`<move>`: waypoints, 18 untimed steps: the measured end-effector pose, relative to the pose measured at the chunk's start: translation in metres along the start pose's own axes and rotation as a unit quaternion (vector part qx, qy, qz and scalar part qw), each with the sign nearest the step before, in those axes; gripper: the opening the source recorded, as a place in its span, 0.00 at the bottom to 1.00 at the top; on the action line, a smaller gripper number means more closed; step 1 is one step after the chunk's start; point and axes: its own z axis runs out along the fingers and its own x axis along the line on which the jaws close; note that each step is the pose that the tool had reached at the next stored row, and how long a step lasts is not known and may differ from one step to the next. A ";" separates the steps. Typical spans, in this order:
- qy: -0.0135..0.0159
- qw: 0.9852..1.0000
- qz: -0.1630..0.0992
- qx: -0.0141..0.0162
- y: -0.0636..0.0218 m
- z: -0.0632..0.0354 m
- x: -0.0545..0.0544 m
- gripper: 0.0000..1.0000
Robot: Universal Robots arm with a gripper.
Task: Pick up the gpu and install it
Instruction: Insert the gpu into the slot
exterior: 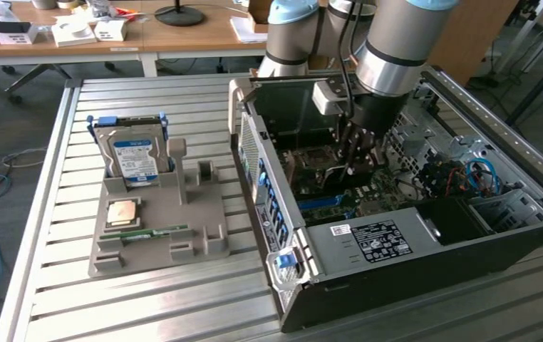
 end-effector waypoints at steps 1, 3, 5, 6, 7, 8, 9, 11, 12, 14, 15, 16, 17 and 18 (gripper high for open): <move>0.000 1.000 0.000 0.000 0.0001 0.0000 0.000 0.27; 0.000 1.000 0.000 0.000 0.0006 0.0001 0.000 0.27; 0.000 1.000 0.000 0.000 0.0018 0.0002 0.000 0.27; 0.000 1.000 0.000 0.000 0.0027 0.0004 0.000 0.27; 0.000 1.000 0.000 0.000 0.0031 0.0010 0.000 0.27; 0.000 1.000 0.000 0.000 0.0033 0.0023 0.000 0.27; 0.000 1.000 0.000 0.000 0.0035 0.0038 0.000 0.27; 0.000 1.000 0.000 0.001 0.0037 0.0058 0.000 0.27; 0.000 1.000 0.000 0.001 0.0039 0.0067 0.000 0.27; 0.000 1.000 0.000 0.001 0.0044 0.0089 0.000 0.27; 0.000 1.000 0.000 0.001 0.0045 0.0097 0.000 0.27; 0.000 1.000 0.000 0.001 0.0045 0.0099 0.000 0.27; 0.000 1.000 0.000 0.001 0.0046 0.0099 0.000 0.27; 0.000 1.000 0.000 0.001 0.0049 0.0099 0.000 0.27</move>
